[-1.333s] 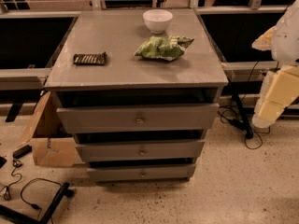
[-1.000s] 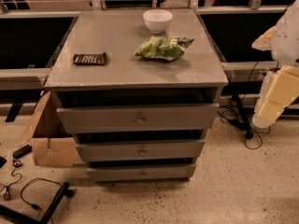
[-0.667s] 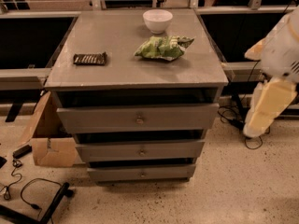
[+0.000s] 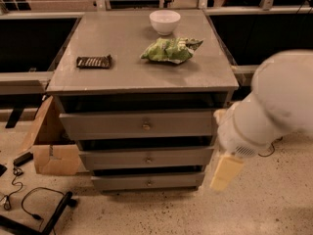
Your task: Open middle drawer
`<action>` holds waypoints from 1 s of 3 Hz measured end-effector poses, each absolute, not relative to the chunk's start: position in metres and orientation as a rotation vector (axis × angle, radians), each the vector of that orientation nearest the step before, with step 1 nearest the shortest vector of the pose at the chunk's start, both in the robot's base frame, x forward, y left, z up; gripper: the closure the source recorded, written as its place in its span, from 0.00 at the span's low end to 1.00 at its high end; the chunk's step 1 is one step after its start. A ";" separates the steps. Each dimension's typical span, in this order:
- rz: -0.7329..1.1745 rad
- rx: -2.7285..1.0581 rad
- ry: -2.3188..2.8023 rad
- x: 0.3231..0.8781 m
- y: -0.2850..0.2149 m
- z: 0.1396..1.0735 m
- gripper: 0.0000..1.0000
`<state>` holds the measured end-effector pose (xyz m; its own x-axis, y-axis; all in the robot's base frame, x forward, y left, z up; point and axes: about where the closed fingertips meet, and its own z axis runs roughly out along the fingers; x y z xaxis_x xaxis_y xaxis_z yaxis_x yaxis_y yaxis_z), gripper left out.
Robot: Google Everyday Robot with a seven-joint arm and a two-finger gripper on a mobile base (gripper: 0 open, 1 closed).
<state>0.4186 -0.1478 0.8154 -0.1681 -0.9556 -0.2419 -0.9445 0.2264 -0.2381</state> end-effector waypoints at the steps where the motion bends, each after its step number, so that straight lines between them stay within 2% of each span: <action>1: 0.034 -1.792 2.207 0.408 -0.136 0.716 0.00; 2: 0.144 -1.824 2.246 0.401 -0.127 0.620 0.00; 3: 0.143 -1.825 2.246 0.401 -0.127 0.620 0.00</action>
Offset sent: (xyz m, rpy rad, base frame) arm -0.0229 0.0281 -0.2850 0.0535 0.2441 0.0287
